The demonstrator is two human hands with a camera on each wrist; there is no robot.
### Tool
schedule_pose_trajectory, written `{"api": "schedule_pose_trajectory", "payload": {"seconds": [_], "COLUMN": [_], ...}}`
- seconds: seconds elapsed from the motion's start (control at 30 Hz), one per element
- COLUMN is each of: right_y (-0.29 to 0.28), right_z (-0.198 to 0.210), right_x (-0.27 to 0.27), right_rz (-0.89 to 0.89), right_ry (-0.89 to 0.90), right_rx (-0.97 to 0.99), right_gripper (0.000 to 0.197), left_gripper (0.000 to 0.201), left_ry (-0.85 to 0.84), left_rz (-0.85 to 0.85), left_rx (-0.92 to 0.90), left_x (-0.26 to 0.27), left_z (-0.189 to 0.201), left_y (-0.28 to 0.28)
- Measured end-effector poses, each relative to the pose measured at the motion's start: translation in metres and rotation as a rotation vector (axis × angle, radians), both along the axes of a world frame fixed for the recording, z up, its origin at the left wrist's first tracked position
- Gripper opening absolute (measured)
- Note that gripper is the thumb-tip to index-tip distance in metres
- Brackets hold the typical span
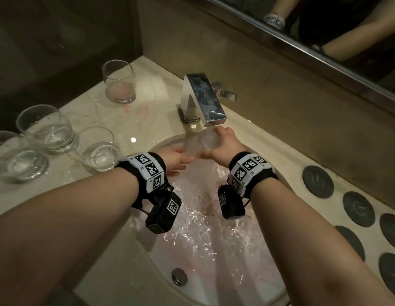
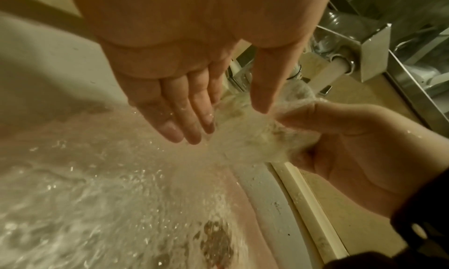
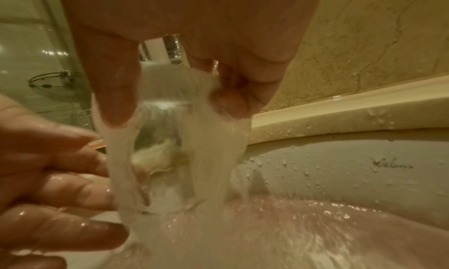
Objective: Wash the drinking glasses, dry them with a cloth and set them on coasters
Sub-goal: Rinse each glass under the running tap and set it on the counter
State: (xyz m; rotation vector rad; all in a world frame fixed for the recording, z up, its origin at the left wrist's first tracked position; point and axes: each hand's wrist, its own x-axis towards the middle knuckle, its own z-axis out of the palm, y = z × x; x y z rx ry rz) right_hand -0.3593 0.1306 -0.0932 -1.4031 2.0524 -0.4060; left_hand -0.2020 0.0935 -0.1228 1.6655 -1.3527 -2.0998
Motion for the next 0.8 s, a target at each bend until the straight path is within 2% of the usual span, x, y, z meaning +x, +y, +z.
{"api": "schedule_pose_trajectory", "payload": {"seconds": [0.13, 0.27, 0.33, 0.4, 0.47, 0.53, 0.63, 0.7, 0.8], "right_y": [0.001, 0.007, 0.010, 0.013, 0.016, 0.019, 0.023, 0.023, 0.021], "right_z": [-0.004, -0.011, -0.014, -0.016, -0.016, -0.015, -0.008, -0.007, -0.007], "right_x": [-0.003, -0.007, -0.009, -0.009, -0.011, -0.014, -0.012, -0.013, -0.012], "right_rz": [-0.127, -0.355, -0.386, -0.376, -0.392, -0.336, -0.146, -0.120, -0.069], "right_ry": [-0.130, -0.499, -0.635, -0.738, -0.799, -0.755, -0.440, -0.293, -0.193], "right_rx": [0.005, 0.077, 0.113, 0.140, 0.105, 0.055, 0.078, 0.075, 0.124], "right_gripper": [0.084, 0.074, 0.071, 0.064, 0.057, 0.071, 0.081, 0.080, 0.089], "left_gripper": [0.054, 0.045, 0.032, 0.015, 0.018, 0.023, 0.003, 0.004, 0.006], "left_ry": [0.082, 0.105, 0.094, 0.117, 0.163, 0.204, 0.191, 0.091, -0.118], "left_rz": [0.059, -0.113, -0.166, -0.141, -0.107, -0.093, -0.109, -0.189, -0.420], "left_rx": [-0.030, -0.135, -0.185, -0.187, -0.169, -0.147, -0.191, -0.333, -0.586], "left_x": [0.006, 0.005, 0.000, -0.005, -0.007, -0.008, -0.011, -0.015, -0.019], "left_z": [0.002, 0.005, 0.009, 0.009, 0.009, 0.010, 0.015, 0.015, 0.018], "left_y": [-0.002, -0.001, 0.002, 0.003, 0.003, 0.002, 0.000, -0.004, -0.005]}}
